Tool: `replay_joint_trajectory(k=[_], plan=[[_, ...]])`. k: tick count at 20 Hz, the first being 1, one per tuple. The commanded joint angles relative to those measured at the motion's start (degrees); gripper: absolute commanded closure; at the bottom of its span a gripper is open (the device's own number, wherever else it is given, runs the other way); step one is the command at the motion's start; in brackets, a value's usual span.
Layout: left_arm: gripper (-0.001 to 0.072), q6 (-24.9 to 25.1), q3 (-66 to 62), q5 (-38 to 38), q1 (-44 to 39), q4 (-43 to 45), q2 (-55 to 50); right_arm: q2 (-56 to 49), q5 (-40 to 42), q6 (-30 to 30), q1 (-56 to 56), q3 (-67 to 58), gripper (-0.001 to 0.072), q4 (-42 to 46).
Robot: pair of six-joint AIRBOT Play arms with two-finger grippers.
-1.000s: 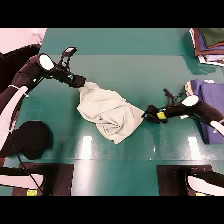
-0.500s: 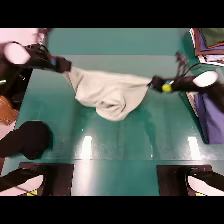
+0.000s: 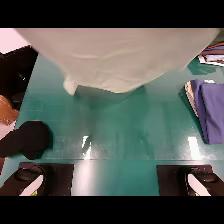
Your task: Fold the shirts.
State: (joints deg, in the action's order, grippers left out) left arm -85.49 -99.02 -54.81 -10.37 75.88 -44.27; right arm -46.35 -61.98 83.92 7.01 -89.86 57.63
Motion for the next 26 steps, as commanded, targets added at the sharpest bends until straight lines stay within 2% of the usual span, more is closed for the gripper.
replay_joint_trajectory(k=[1,4,7,11,14,18,22,23,24,25,26], plan=[[0.0682,0.0,-6.8,-0.7,0.1,-1.7,3.0,5.0,-3.6,0.0,-4.9,-5.7,0.0697,1.1],[0.0682,0.0,-7.6,-1.5,0.1,-0.2,2.0,5.1,-7.2,0.0,-10.9,-8.4,0.0697,1.1],[0.0681,0.5,-7.6,-8.3,0.1,2.2,-4.5,1.7,-10.4,0.0,-14.8,-8.9,0.0697,0.9],[0.068,0.5,-7.6,-18.5,0.1,3.3,-20.3,-11.0,-14.1,0.0,-11.9,-8.8,0.0697,1.2],[0.068,0.5,-7.6,-24.2,0.1,3.3,-34.2,-25.4,-16.3,0.0,-5.9,-8.9,0.0697,6.0],[0.0679,0.4,-7.6,-21.8,0.1,3.8,-49.9,-43.5,-12.5,0.0,-0.2,-8.9,0.0697,8.4],[0.0679,-0.1,-7.6,-16.5,0.1,8.9,-55.3,-50.4,-5.4,0.0,1.5,-8.9,0.0697,7.9],[0.0674,-1.4,-7.6,-15.6,0.1,11.2,-55.3,-50.5,-4.9,0.0,1.5,-8.9,0.0676,7.8],[0.0416,-1.6,-7.8,-15.5,0.1,13.1,-55.2,-50.3,-5.3,0.0,1.3,-9.1,0.0503,7.8],[0.019,-1.6,-8.0,-16.4,0.2,14.4,-55.2,-50.3,-6.9,0.0,0.8,-10.2,0.0324,7.8],[0.0176,-1.6,-8.1,-17.9,0.6,14.8,-55.0,-50.3,-10.1,0.0,0.3,-11.9,0.0303,7.8]])
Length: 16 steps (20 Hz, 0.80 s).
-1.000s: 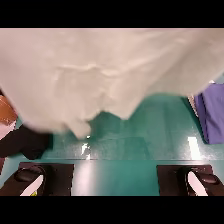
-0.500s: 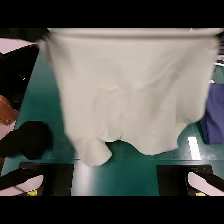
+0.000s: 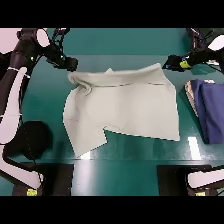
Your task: Fold the shirts.
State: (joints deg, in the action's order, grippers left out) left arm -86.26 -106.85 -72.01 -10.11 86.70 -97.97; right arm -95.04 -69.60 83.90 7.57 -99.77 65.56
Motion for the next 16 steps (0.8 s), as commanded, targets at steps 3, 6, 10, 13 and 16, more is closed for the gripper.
replay_joint_trajectory(k=[3,6,10,13,16], plan=[[0.0176,-0.8,0.0,-7.5,3.5,3.8,0.8,2.1,-11.8,-3.6,-3.0,-2.1,0.0307,-3.9],[0.0176,-0.3,5.9,-9.4,7.9,-2.6,6.3,10.4,-14.7,-8.1,-6.1,8.4,0.0307,-8.8],[0.0176,1.2,27.2,-7.9,11.2,-3.1,17.0,22.2,-11.7,-9.7,-9.5,26.3,0.0307,-15.7],[0.0175,1.2,44.2,-3.5,11.4,-3.5,24.4,28.7,-9.0,-9.9,-10.1,35.4,0.0306,-16.5],[0.0175,1.2,55.3,2.9,11.4,-8.1,28.3,33.4,-6.9,-9.9,-10.1,40.3,0.0307,-16.6]])
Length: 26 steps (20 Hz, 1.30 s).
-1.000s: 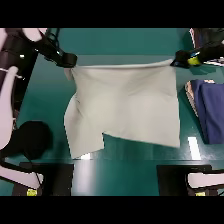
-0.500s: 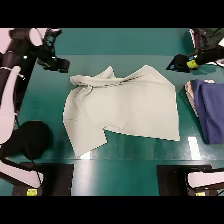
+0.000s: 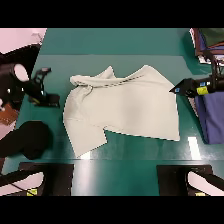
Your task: Fold the shirts.
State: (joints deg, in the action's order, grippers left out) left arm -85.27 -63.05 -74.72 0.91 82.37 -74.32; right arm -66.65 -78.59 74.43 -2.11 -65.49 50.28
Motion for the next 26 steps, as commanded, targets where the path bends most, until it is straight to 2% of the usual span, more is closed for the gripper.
replay_joint_trajectory(k=[1,6,8,9,11,16,20,23,26], plan=[[0.0175,0.2,13.4,6.8,0.4,-6.1,4.7,6.1,2.1,-0.4,-0.4,6.8,0.0306,-1.3],[0.0175,0.2,19.3,15.8,0.4,-13.4,4.6,9.4,2.1,-0.4,-0.4,7.5,0.0306,-1.3],[0.0176,0.2,20.2,16.8,0.2,-15.0,4.6,10.3,2.1,-0.3,-0.4,7.5,0.0306,-1.3],[0.021,0.2,20.1,16.8,0.0,-15.4,4.6,10.8,2.2,-0.3,-0.4,7.5,0.0306,-1.3],[0.0682,0.2,20.1,16.9,0.0,-15.6,4.6,11.8,2.1,-0.3,-0.6,7.5,0.0306,-0.8],[0.0682,0.2,16.2,14.4,0.0,-15.2,8.2,14.8,-5.2,0.1,-10.7,12.7,0.0306,1.2],[0.0681,0.2,15.1,15.5,0.0,-15.1,14.6,17.7,-6.3,1.2,-22.9,26.3,0.0303,18.7],[0.0681,0.2,15.1,15.3,0.0,-15.1,15.1,15.7,-4.3,1.2,-29.8,35.9,0.0303,16.7],[0.068,0.2,15.1,15.3,0.0,-15.2,15.1,10.2,-0.3,0.7,-29.4,40.8,0.0304,12.9]])
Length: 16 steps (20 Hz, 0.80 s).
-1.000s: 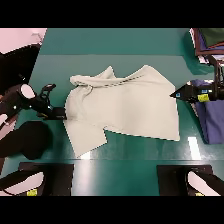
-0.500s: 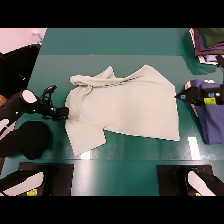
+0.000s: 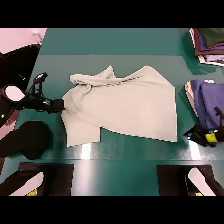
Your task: Fold the shirts.
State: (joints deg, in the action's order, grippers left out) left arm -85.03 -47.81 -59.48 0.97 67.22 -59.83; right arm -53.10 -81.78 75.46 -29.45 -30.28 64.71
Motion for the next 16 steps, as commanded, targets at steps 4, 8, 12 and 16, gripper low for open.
replay_joint_trajectory(k=[4,8,12,16], plan=[[0.068,0.0,-0.1,-0.2,0.0,0.0,0.6,-10.1,8.7,-1.5,4.0,5.8,0.0305,-9.5],[0.0681,0.0,-0.1,-2.4,0.0,0.0,0.7,-13.8,9.8,-1.5,12.1,0.7,0.0543,-10.3],[0.0682,-0.1,-1.6,-4.4,0.0,2.4,5.8,-10.1,9.3,-1.5,18.6,-5.9,0.0696,-10.3],[0.0681,-0.5,-13.5,-10.3,0.0,3.9,14.6,0.8,8.0,-0.4,21.1,-20.1,0.0697,-11.2]])
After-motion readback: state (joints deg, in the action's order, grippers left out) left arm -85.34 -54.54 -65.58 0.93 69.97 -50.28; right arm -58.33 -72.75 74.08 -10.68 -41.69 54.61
